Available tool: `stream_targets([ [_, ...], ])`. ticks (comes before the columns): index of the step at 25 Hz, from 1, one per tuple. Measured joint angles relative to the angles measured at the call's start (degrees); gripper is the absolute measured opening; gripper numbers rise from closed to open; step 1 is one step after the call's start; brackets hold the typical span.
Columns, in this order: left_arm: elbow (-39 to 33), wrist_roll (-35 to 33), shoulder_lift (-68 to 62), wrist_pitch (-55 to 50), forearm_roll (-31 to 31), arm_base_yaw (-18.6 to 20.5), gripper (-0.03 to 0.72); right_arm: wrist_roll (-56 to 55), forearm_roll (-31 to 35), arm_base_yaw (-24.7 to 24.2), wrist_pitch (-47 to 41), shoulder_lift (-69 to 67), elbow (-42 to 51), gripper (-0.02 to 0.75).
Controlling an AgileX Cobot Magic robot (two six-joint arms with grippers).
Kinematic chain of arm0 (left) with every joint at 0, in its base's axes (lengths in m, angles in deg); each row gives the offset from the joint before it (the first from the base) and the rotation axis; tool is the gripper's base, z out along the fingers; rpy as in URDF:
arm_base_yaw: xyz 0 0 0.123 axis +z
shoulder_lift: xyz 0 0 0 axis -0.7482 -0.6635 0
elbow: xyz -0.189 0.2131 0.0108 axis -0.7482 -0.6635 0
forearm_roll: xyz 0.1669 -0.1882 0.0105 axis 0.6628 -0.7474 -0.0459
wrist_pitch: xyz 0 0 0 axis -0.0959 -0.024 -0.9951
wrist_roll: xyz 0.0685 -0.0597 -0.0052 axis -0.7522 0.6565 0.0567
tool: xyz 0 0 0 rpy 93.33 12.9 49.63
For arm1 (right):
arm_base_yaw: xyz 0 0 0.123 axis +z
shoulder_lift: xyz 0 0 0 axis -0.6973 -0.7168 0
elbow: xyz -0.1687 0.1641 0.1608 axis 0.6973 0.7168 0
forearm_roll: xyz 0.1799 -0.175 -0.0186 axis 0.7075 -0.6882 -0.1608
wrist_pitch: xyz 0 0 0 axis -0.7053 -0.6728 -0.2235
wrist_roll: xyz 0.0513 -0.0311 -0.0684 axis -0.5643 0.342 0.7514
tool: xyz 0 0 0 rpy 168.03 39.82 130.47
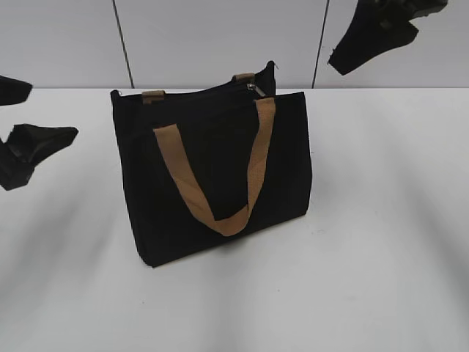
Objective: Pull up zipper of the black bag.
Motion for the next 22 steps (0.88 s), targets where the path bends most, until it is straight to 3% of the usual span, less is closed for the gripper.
stream_targets([
  [4, 0.0, 0.73, 3.6, 1.86, 0.0, 0.0, 0.622, -1.83, -0.97, 0.0, -0.12, 1.31, 0.0, 0.455],
  [8, 0.0, 6.31, 6.47, 0.97, 0.0, 0.0, 0.61, -6.1, -3.38, 0.0, -0.23, 2.9, 0.0, 0.455],
  [14, 0.0, 14.02, 6.96, -11.47, 3.07, 0.0, 0.595, -9.47, -9.51, 0.0, -0.38, 6.53, 0.0, 0.439],
  [18, 0.42, 27.74, 6.96, -23.58, 18.01, 0.0, 0.592, -12.4, -12.44, 0.0, -0.43, 9.97, 0.0, 0.435],
  [22, 2.81, 47.25, 7.03, -33.14, 42.55, 0.0, 0.581, -14.49, -15.02, 0.0, -0.44, 13.47, 0.0, 0.434],
])
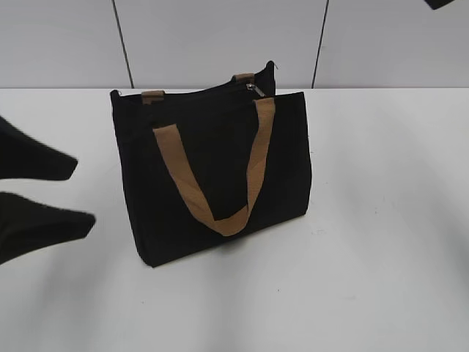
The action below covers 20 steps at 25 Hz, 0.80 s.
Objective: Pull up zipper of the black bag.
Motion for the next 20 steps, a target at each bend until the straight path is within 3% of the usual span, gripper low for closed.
stream_targets([
  [3, 1.29, 15.08, 0.11, -1.15, 16.73, 0.0, 0.559, -3.13, -0.7, 0.0, -0.05, 2.28, 0.0, 0.434],
  [5, 2.6, 28.93, 0.11, -1.44, 26.31, 0.0, 0.545, -6.81, -0.96, 0.0, -0.05, 3.71, 0.0, 0.434],
  [9, 6.31, 51.47, 0.11, -4.77, 41.47, 0.0, 0.537, -11.39, -1.37, 0.0, -0.05, 6.45, 0.0, 0.434],
  [16, 12.5, 78.17, 0.23, -17.17, 60.07, 0.0, 0.537, -12.5, -1.54, 0.0, -0.11, 11.23, 0.0, 0.421],
  [20, 12.75, 89.02, 2.2, -21.96, 66.04, 0.0, 0.536, -13.26, -1.6, 0.0, -0.11, 13.42, 0.0, 0.421],
])
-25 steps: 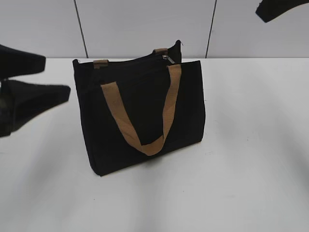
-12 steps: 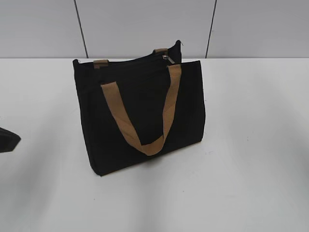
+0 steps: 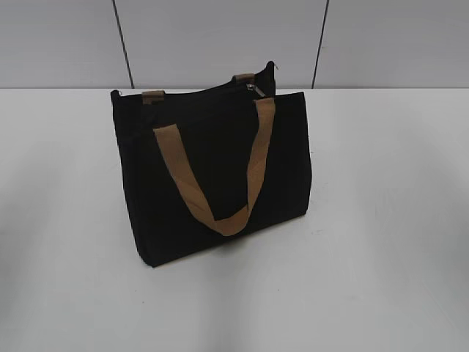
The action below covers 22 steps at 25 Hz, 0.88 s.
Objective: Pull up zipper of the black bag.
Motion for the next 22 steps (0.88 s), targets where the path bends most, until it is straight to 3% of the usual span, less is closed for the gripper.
stream_targets([
  [8, 0.11, 3.16, 16.35, 0.62, 0.43, 0.0, 0.535, -0.38, -0.12, 0.0, 0.07, 5.78, 2.98, 0.421],
  [14, -2.64, 3.18, 27.07, 0.97, -1.96, 0.0, 0.533, -0.49, -0.38, 0.0, 0.06, 14.6, 23.51, 0.421],
  [22, -12.08, 3.01, 39.26, 0.81, -2.4, 0.0, 0.519, -0.49, -0.51, 0.0, 4.95, 31.43, 48.66, 0.419],
])
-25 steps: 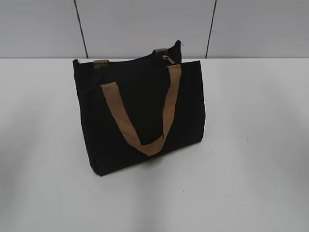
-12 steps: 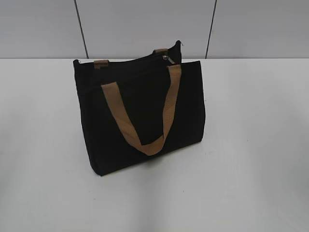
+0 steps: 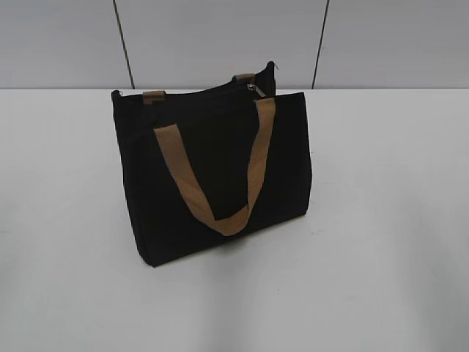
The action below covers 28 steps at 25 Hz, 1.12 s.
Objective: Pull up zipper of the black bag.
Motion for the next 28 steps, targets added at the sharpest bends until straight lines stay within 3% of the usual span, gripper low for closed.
stream_targets([
  [5, -3.02, -0.55, 6.27, -0.09, -0.26, 0.0, 0.519, -2.35, 0.0, 0.0, 0.22, 8.48, 6.94, 0.419],
  [15, -4.1, -10.0, 11.68, 0.61, -6.36, 0.0, 0.507, -4.27, -0.05, 0.0, -2.24, 21.83, 13.35, 0.419],
  [28, -4.12, -10.36, 16.66, 0.55, -6.93, 0.0, 0.5, -9.47, 0.05, 0.0, 1.0, 37.2, 15.12, 0.419],
])
